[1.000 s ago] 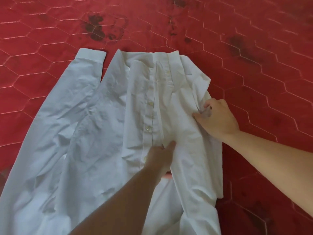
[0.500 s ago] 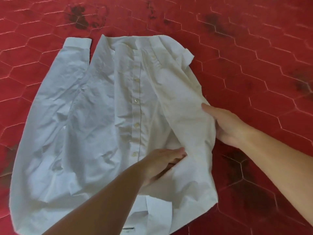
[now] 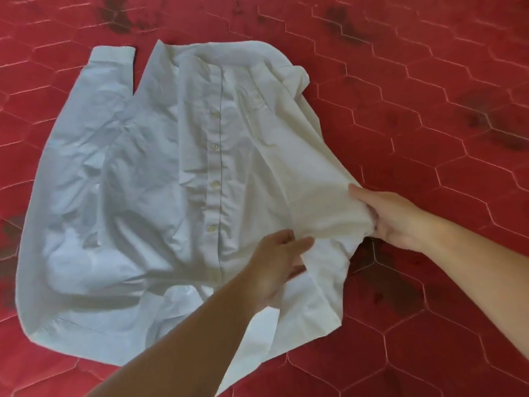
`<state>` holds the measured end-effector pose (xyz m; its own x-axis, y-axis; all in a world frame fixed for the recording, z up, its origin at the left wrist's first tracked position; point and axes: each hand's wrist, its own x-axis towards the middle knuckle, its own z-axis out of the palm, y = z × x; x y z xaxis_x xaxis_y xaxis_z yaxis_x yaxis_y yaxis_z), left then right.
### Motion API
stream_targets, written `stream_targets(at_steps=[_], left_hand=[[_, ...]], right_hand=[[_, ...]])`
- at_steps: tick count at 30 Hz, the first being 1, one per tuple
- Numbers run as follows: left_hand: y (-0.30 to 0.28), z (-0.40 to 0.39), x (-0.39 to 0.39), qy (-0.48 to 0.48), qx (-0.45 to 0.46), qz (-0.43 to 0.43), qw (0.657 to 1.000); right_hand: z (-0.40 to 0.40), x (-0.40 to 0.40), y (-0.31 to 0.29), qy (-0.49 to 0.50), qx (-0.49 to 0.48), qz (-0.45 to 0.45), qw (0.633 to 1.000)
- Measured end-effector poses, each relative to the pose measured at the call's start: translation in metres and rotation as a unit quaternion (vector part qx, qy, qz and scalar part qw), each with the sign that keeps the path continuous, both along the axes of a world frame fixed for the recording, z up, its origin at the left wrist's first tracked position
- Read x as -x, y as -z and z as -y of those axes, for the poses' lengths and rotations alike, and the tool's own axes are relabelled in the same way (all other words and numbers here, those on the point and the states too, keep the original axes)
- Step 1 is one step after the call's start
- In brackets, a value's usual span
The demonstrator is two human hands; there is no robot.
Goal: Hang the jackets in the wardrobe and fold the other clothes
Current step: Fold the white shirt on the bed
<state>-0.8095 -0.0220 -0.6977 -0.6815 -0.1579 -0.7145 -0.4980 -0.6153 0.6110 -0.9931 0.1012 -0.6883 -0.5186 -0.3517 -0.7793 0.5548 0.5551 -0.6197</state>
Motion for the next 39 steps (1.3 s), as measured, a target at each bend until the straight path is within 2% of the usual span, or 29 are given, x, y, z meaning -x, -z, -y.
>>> stream_targets(at_steps=[3, 6, 8, 10, 12, 14, 16, 18, 20, 21, 22, 24, 26, 28, 31, 34, 37, 39], left_hand=[[0.009, -0.006, -0.015, 0.11, -0.016, 0.025, 0.993], [0.017, -0.013, -0.023, 0.221, 0.014, 0.075, 0.972], [0.02, -0.018, -0.026, 0.317, 0.039, 0.086, 0.944], [0.02, -0.021, -0.026, 0.414, 0.056, 0.103, 0.903], [0.016, -0.019, -0.023, 0.491, 0.069, 0.116, 0.86], [0.011, -0.01, -0.013, 0.52, 0.071, 0.126, 0.842], [0.001, 0.003, 0.0, 0.509, 0.057, 0.141, 0.847], [-0.006, 0.018, 0.017, 0.504, 0.075, 0.159, 0.845], [-0.005, 0.033, 0.033, 0.438, 0.173, 0.168, 0.866], [-0.002, 0.04, 0.041, 0.372, 0.258, 0.159, 0.877], [0.003, 0.047, 0.047, 0.301, 0.359, 0.137, 0.873], [0.016, 0.064, 0.056, 0.197, 0.53, 0.076, 0.821], [0.026, 0.082, 0.064, 0.16, 0.612, 0.019, 0.774], [0.034, 0.106, 0.074, 0.176, 0.671, -0.008, 0.72], [0.047, 0.143, 0.089, 0.279, 0.709, 0.048, 0.646], [0.062, 0.172, 0.104, 0.374, 0.687, 0.099, 0.615], [0.073, 0.183, 0.116, 0.363, 0.7, 0.111, 0.605], [0.078, 0.184, 0.12, 0.338, 0.718, 0.114, 0.598]], right_hand=[[-0.02, -0.001, 0.005, -0.076, -0.034, 0.013, 0.996], [-0.042, 0.004, 0.009, -0.179, -0.082, 0.007, 0.98], [-0.053, 0.008, 0.006, -0.295, -0.134, 0.018, 0.946], [-0.057, 0.01, 0.003, -0.397, -0.2, 0.038, 0.895], [-0.052, 0.01, 0.0, -0.465, -0.245, 0.068, 0.848], [-0.042, 0.014, -0.005, -0.491, -0.266, 0.08, 0.826], [-0.027, 0.021, -0.01, -0.469, -0.268, 0.048, 0.84], [-0.011, 0.03, -0.012, -0.381, -0.261, -0.039, 0.886], [0.004, 0.04, -0.006, -0.268, -0.233, -0.131, 0.926], [0.01, 0.046, -0.002, -0.221, -0.21, -0.177, 0.936], [0.016, 0.052, 0.003, -0.194, -0.189, -0.228, 0.935], [0.028, 0.067, 0.014, -0.194, -0.175, -0.345, 0.902], [0.044, 0.08, 0.021, -0.199, -0.171, -0.419, 0.87], [0.066, 0.093, 0.026, -0.196, -0.162, -0.433, 0.865], [0.097, 0.111, 0.031, -0.182, -0.165, -0.405, 0.881], [0.119, 0.122, 0.038, -0.177, -0.17, -0.364, 0.899], [0.13, 0.135, 0.05, -0.179, -0.146, -0.403, 0.886], [0.13, 0.149, 0.05, -0.142, -0.143, -0.42, 0.885]])
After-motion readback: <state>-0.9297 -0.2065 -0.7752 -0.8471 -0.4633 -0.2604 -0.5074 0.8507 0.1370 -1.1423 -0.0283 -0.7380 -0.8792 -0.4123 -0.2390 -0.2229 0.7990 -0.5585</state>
